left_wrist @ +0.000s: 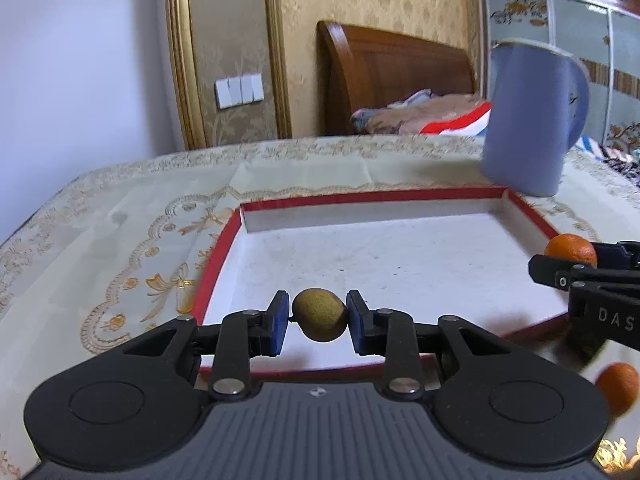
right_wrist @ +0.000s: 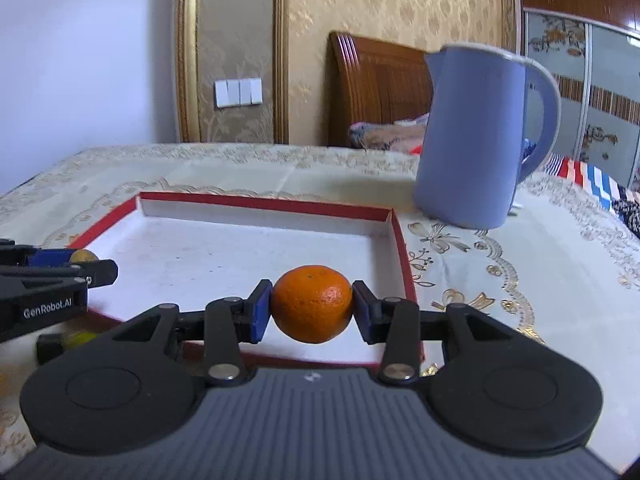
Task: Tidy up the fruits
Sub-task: 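Lift and carry the brown fruit with the left gripper while the right carries the orange over the tray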
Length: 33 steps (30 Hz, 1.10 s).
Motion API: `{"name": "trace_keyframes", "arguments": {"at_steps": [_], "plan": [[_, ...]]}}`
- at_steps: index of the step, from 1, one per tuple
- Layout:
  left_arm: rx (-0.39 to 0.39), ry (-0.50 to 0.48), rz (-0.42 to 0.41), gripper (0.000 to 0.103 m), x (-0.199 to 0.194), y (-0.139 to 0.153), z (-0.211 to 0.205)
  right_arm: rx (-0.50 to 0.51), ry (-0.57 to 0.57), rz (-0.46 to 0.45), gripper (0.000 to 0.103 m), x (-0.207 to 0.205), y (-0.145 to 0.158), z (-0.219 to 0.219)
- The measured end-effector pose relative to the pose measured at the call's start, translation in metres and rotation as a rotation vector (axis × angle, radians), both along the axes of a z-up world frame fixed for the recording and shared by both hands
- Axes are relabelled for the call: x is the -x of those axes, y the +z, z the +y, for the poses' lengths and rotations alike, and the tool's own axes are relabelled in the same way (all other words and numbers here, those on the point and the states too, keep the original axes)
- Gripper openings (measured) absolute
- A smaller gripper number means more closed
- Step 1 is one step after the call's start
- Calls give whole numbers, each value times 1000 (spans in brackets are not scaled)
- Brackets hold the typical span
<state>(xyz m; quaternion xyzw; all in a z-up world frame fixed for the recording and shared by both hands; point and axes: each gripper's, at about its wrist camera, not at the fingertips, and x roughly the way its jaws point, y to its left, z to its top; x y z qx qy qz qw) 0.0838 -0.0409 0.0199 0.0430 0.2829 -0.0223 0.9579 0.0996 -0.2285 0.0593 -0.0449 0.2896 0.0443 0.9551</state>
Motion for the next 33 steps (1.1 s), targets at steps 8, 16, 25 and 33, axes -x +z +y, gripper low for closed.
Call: {"name": "trace_keyframes", "arguments": {"at_steps": [8, 16, 25, 33], "plan": [[10, 41, 44, 30, -37, -10, 3, 1, -10, 41, 40, -33, -13, 6], [5, 62, 79, 30, -61, -17, 5, -36, -27, 129, 40, -63, -15, 11], [13, 71, 116, 30, -73, -19, 6, -61, -43, 209, 40, -72, -24, 8], [15, 60, 116, 31, -75, -17, 5, -59, -49, 212, 41, -72, -24, 7]]}}
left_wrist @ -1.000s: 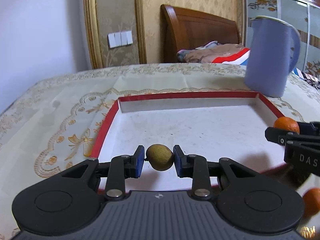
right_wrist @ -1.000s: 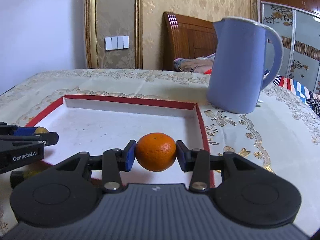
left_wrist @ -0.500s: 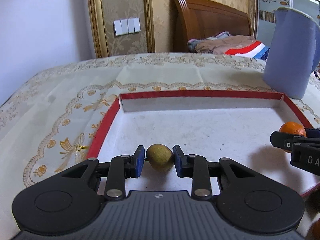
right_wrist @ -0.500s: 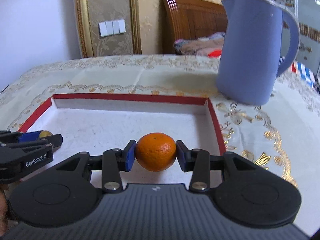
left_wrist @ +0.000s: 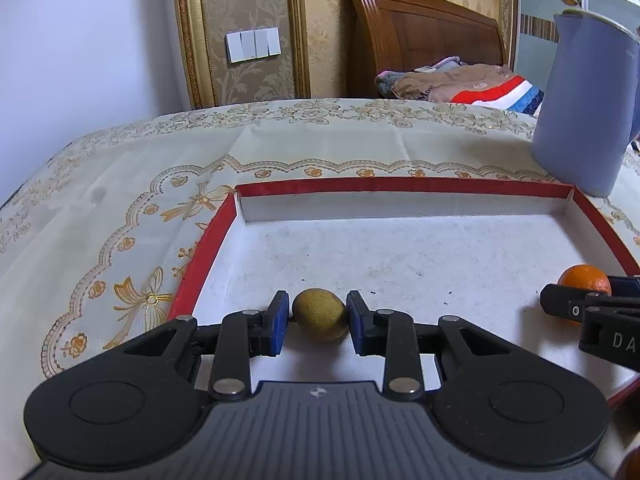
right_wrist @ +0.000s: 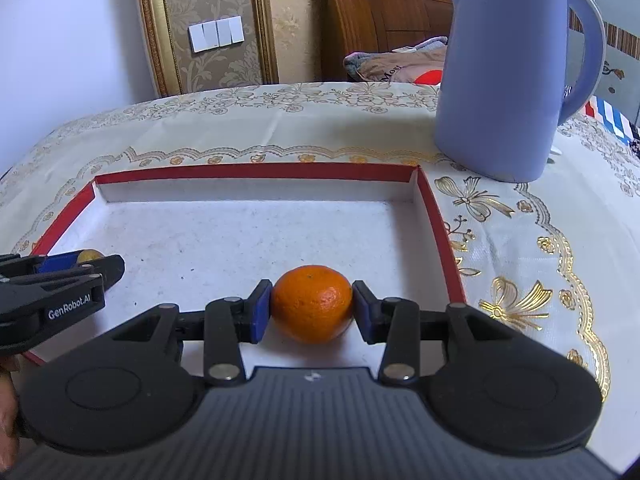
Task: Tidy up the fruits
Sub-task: 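Lower and open the left gripper in the tray while the right releases the orange there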
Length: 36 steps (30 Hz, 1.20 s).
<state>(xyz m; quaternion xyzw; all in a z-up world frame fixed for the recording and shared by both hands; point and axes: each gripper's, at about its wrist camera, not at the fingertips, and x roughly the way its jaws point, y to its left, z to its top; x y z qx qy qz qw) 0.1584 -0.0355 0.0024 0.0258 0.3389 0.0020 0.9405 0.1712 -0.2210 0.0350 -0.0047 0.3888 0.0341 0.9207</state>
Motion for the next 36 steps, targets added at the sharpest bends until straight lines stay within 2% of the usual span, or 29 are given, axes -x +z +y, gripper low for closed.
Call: {"name": "trace_keyframes", "arguments": {"at_steps": [7, 8, 9, 10, 11, 13, 16, 21, 24, 27, 30, 36], "plan": [[1, -2, -17, 31, 4, 0, 0, 6, -10, -13, 42, 3, 1, 0], [6, -7, -20, 31, 5, 0, 0, 7, -16, -26, 51, 4, 2, 0], [11, -13, -25, 32, 6, 0, 1, 10, -24, -45, 66, 6, 4, 0], [13, -17, -31, 39, 8, 0, 1, 16, -30, -74, 73, 9, 7, 0], [15, -17, -41, 53, 9, 1, 1, 24, -33, -100, 80, 11, 9, 0], [15, -12, -84, 68, 14, 4, 1, 63, -33, -137, 80, 15, 11, 3], [9, -19, -147, 68, 23, 10, -1, 60, -19, -134, 80, 16, 11, 5], [-30, -5, -181, 68, 33, 9, -2, 54, -38, -193, 80, 25, 16, 1], [0, 10, -197, 68, 42, 12, 6, 40, -43, -216, 85, 32, 17, -2], [47, 26, -222, 68, 56, 15, 17, 28, -41, -240, 86, 40, 17, -4], [76, 32, -236, 75, 68, 15, 25, 34, -51, -256, 89, 49, 16, -6], [74, 41, -260, 77, 83, 14, 30, 13, -49, -264, 89, 62, 12, -9]]}}
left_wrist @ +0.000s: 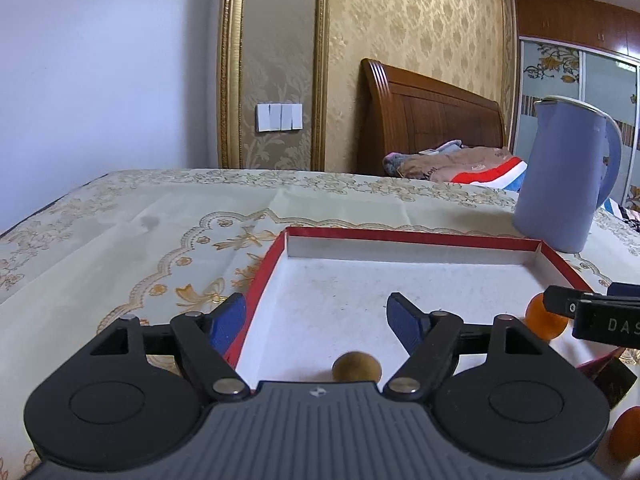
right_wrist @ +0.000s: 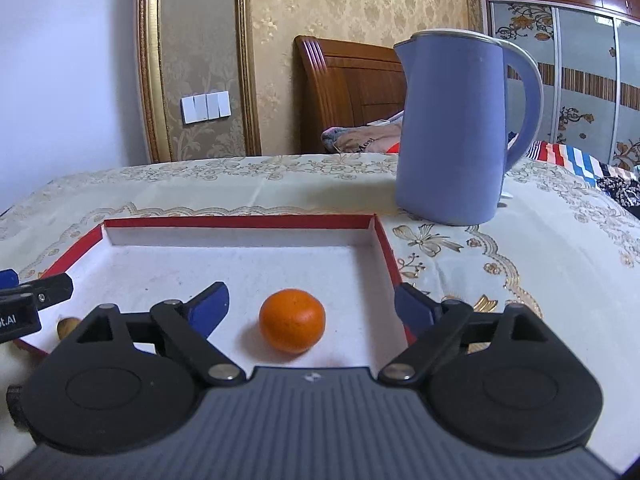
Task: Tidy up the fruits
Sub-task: 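Lower and open the left gripper in the tray while the right releases the orange there, then withdraw both open grippers from the tray back toward the remaining fruits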
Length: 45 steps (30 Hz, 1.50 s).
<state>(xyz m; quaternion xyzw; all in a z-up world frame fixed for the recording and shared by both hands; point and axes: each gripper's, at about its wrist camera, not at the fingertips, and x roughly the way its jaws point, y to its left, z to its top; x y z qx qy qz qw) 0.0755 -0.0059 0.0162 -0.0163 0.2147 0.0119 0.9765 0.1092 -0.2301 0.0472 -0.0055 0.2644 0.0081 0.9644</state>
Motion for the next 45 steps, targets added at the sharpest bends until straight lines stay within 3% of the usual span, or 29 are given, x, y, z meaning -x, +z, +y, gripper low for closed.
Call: {"name": "trace_keyframes", "arguments": {"at_steps": [5, 10, 17, 21, 25, 28, 34, 45], "plan": [[1, 3, 9, 77, 7, -2, 5, 11, -2, -22, 89, 13, -1, -1], [0, -11, 2, 77, 20, -3, 11, -39, -12, -21, 91, 24, 1, -11], [22, -92, 7, 77, 48, -6, 25, -45, -18, -29, 91, 28, 1, -14], [-15, -147, 1, 77, 62, -13, 25, -34, -20, -34, 91, 29, 1, -13], [133, -182, 22, 82, 62, -16, 49, -45, -28, -28, 93, 28, 1, -16], [174, -185, 49, 82, 60, -18, 53, -39, -36, -25, 93, 29, 0, -16], [104, -254, 31, 82, 65, -16, 38, -65, -35, -30, 93, 45, 1, -23], [43, -348, 124, 82, 56, -24, 25, -127, -23, -50, 100, 91, -5, -47]]}}
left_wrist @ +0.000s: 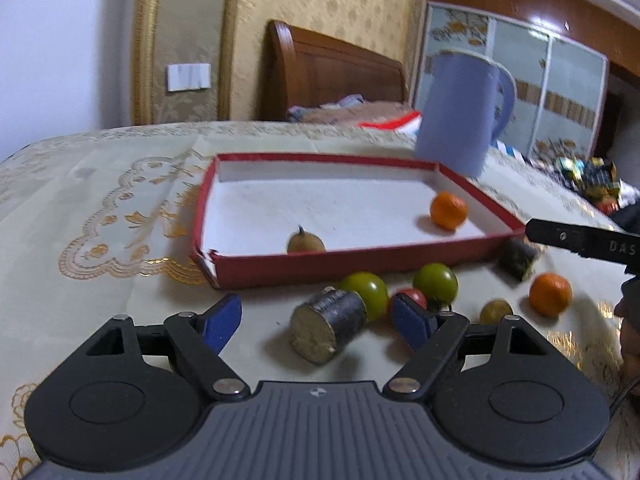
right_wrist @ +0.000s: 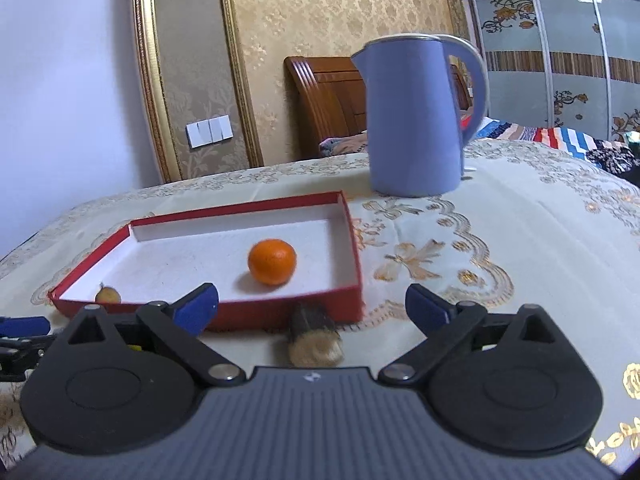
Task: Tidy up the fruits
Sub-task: 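Withdraw both open grippers from the tray back toward the remaining fruits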
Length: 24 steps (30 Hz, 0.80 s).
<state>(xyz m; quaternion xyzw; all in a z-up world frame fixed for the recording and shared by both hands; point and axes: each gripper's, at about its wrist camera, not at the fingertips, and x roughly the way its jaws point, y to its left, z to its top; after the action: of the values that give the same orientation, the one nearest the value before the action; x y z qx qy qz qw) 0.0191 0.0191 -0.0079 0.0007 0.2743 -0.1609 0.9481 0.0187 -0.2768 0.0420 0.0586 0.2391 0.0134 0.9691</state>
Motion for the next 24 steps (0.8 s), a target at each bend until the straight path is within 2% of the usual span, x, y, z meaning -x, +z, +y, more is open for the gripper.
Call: {"name": "trace_keyframes", "arguments": {"at_steps": [4, 7, 17, 24], "plan": [[-26, -10, 20, 82, -3, -3, -5, -7, -3, 35, 100, 7, 0, -8], [-36, -17, 38, 82, -5, -4, -6, 23, 24, 84, 100, 10, -2, -10], [-181, -73, 37, 82, -16, -8, -26, 89, 48, 107, 97, 24, -4, -13], [-152, -100, 60, 82, -22, -9, -24, 112, 59, 100, 94, 25, -3, -9]]}}
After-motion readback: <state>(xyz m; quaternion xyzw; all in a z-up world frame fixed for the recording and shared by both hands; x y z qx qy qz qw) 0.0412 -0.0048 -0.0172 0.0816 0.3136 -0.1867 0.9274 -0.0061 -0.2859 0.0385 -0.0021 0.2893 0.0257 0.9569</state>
